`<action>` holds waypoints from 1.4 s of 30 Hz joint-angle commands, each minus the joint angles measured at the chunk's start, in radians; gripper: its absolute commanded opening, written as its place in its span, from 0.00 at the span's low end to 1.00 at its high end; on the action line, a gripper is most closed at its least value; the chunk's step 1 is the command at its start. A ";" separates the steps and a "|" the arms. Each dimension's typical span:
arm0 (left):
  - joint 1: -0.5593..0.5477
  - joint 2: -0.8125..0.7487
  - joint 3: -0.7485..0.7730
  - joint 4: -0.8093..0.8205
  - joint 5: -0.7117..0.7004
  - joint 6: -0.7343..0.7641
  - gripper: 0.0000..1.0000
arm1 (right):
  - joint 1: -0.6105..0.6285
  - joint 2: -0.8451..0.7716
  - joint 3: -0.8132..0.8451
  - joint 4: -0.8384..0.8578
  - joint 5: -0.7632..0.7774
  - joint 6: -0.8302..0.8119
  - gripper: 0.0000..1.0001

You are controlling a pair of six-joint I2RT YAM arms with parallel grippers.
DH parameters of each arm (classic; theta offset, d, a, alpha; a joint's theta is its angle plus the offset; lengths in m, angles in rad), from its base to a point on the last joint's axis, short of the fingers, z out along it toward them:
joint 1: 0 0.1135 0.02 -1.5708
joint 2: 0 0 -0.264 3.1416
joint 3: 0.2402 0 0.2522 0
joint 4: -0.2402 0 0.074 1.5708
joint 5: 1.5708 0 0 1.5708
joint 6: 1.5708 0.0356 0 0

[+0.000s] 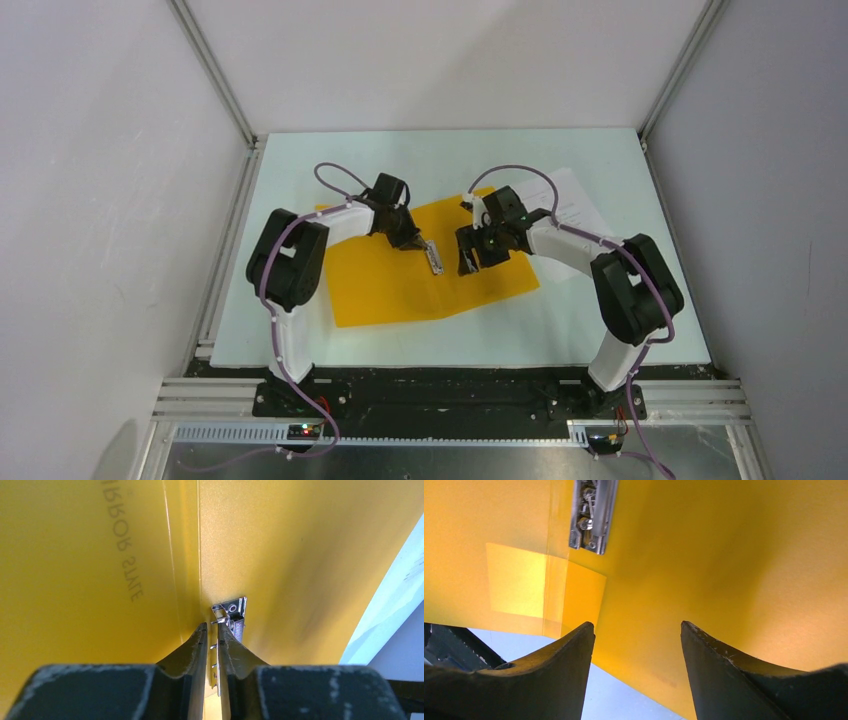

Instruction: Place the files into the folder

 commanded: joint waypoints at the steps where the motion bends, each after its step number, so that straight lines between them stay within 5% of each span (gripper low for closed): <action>1: -0.016 0.034 0.026 -0.008 -0.039 -0.032 0.17 | 0.059 -0.007 0.025 0.020 0.024 -0.036 0.68; 7: -0.030 0.053 0.031 -0.007 -0.049 -0.059 0.14 | 0.120 0.006 0.103 0.012 0.092 0.014 0.54; 10: -0.030 0.059 0.028 -0.007 -0.045 -0.077 0.11 | 0.137 0.018 0.124 0.040 0.116 0.005 0.29; 16: -0.031 0.074 0.022 -0.008 -0.029 -0.136 0.07 | 0.200 0.061 0.168 0.081 0.227 -0.011 0.00; 27: -0.032 0.072 -0.025 -0.004 -0.003 -0.251 0.05 | 0.284 0.152 0.203 0.087 0.456 0.002 0.06; 42: -0.031 0.076 -0.031 -0.004 -0.004 -0.254 0.04 | 0.287 0.212 0.244 0.071 0.464 -0.018 0.10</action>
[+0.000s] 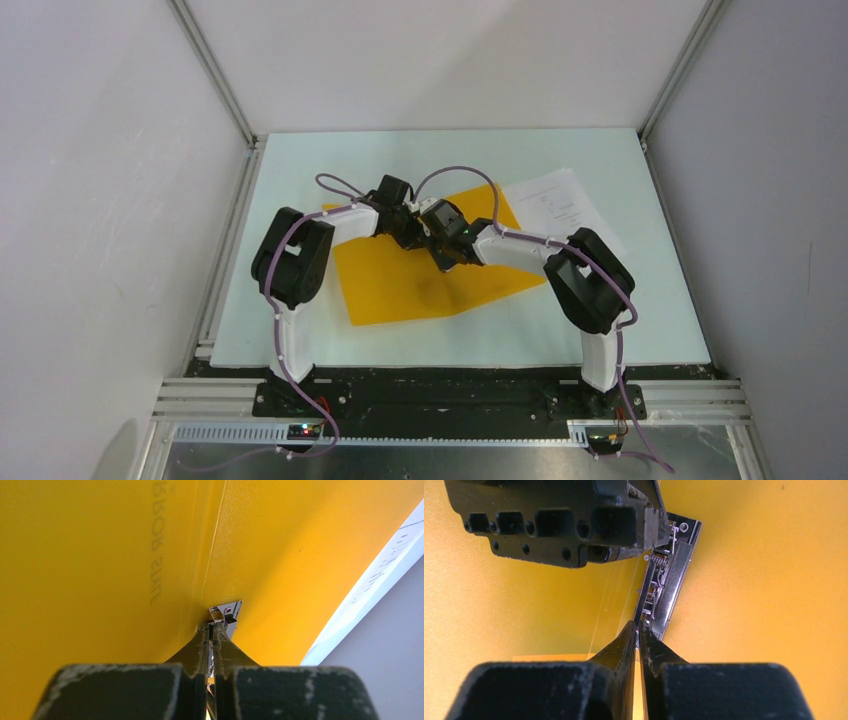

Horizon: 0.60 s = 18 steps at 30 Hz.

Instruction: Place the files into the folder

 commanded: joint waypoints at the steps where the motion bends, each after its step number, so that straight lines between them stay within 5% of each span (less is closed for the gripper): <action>1: -0.014 0.042 -0.039 -0.053 -0.022 -0.010 0.04 | 0.004 0.013 0.036 0.005 0.000 -0.008 0.10; 7: -0.014 0.046 -0.038 -0.054 -0.024 -0.005 0.04 | 0.007 0.020 0.036 -0.024 -0.015 -0.008 0.20; 18: -0.014 0.043 -0.037 -0.054 -0.031 0.001 0.04 | 0.013 0.035 0.025 -0.044 -0.020 -0.012 0.17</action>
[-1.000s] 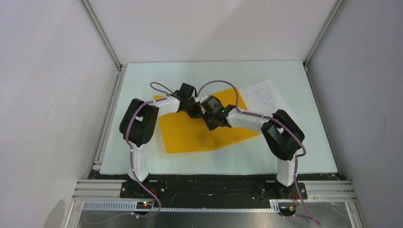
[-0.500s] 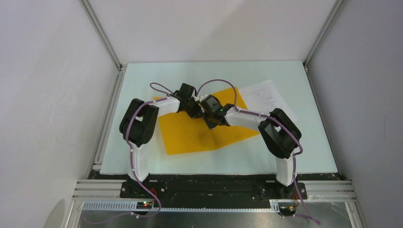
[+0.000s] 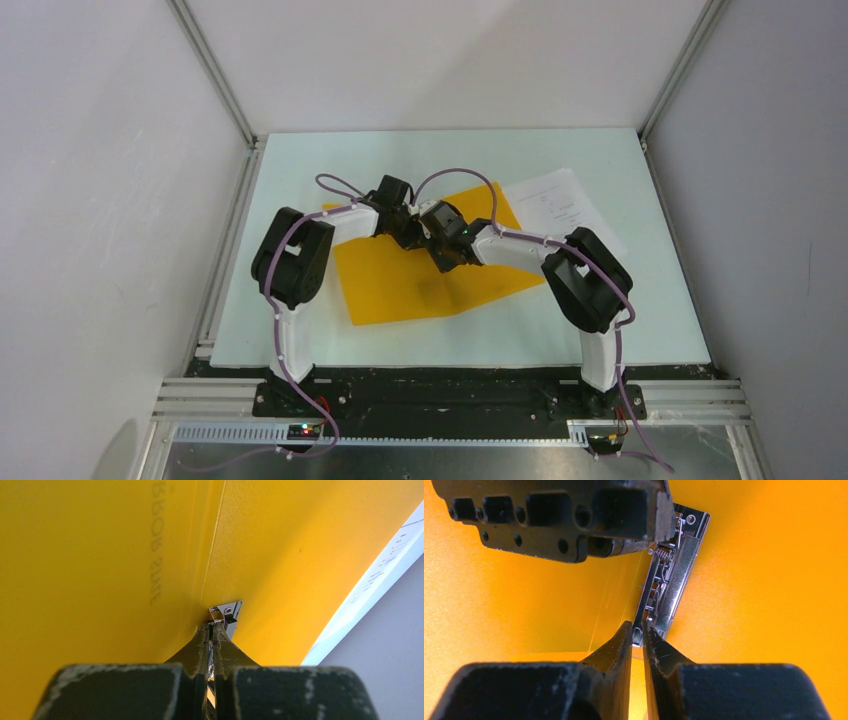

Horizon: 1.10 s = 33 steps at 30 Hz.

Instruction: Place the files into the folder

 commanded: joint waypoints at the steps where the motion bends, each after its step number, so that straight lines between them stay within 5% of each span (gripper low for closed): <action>1: -0.014 0.045 -0.033 -0.061 -0.032 0.000 0.04 | 0.011 0.016 0.019 -0.024 -0.010 -0.004 0.16; 33: -0.014 0.047 -0.035 -0.061 -0.038 0.016 0.03 | 0.009 0.025 -0.061 -0.038 -0.073 -0.065 0.16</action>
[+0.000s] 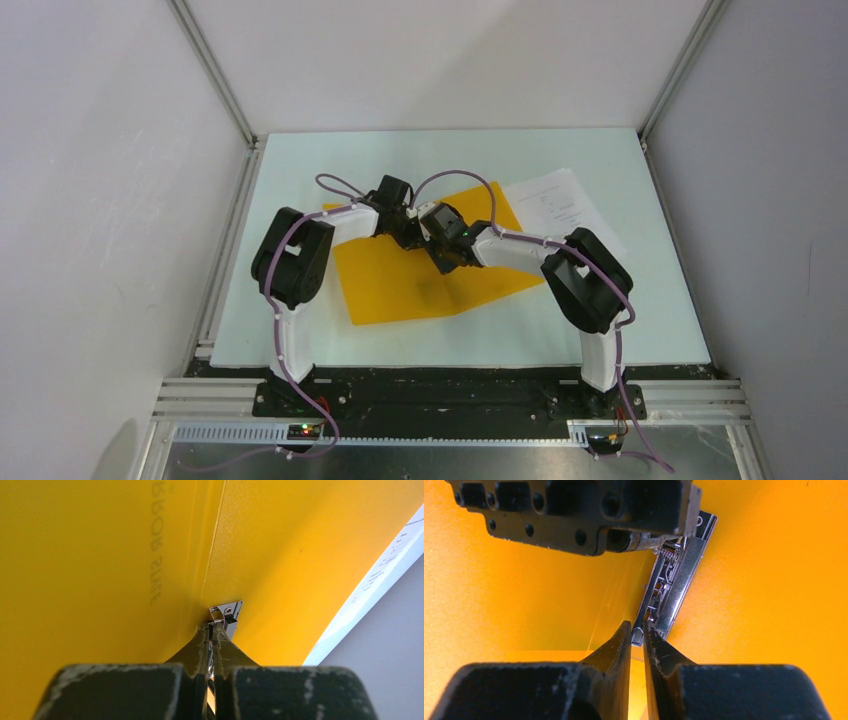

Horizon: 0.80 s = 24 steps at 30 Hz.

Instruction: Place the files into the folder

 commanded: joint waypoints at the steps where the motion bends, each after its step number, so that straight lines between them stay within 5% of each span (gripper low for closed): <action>1: -0.014 0.047 -0.035 -0.061 -0.039 0.014 0.03 | 0.000 0.027 -0.056 -0.060 -0.068 -0.032 0.16; 24: -0.015 0.070 -0.018 -0.133 -0.095 0.112 0.00 | -0.008 0.017 -0.178 -0.060 -0.059 -0.065 0.16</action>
